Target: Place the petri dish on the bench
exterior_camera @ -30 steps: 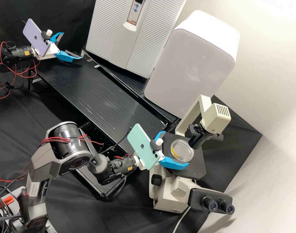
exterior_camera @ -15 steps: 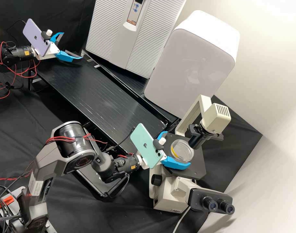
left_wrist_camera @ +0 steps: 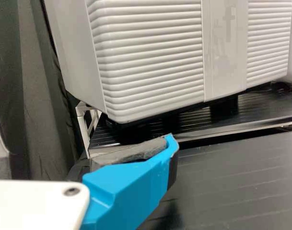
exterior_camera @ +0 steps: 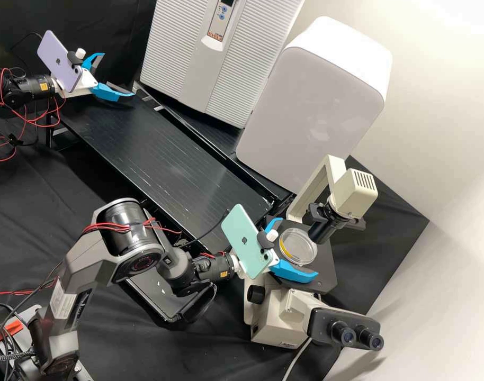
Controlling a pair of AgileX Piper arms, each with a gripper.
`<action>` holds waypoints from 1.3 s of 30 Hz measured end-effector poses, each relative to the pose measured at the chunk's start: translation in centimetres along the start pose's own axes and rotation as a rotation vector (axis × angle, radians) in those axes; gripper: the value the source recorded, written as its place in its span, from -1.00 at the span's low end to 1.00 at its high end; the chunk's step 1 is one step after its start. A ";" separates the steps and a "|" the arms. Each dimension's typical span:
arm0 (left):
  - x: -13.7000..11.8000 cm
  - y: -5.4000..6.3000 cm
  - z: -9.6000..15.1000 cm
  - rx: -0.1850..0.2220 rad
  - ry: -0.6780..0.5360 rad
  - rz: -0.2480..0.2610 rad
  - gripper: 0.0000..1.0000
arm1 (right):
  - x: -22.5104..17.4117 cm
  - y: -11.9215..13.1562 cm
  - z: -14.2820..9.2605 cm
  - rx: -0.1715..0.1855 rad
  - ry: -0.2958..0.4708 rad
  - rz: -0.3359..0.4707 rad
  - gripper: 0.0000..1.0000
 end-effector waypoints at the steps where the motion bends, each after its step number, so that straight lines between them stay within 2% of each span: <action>1: 0.0 0.0 0.0 0.000 0.000 0.000 1.00 | 0.0 0.0 0.0 0.000 0.001 0.001 1.00; 4: 0.0 0.0 0.0 0.000 0.000 0.000 1.00 | 0.1 0.0 0.0 0.000 0.001 0.001 1.00; 5: 0.0 0.0 0.0 0.000 0.000 0.000 1.00 | 0.2 0.0 0.0 0.000 0.002 0.002 -1.00; 39: 0.0 0.0 0.0 0.000 0.000 0.000 1.00 | 0.2 -0.2 0.1 0.003 0.000 -0.010 -1.00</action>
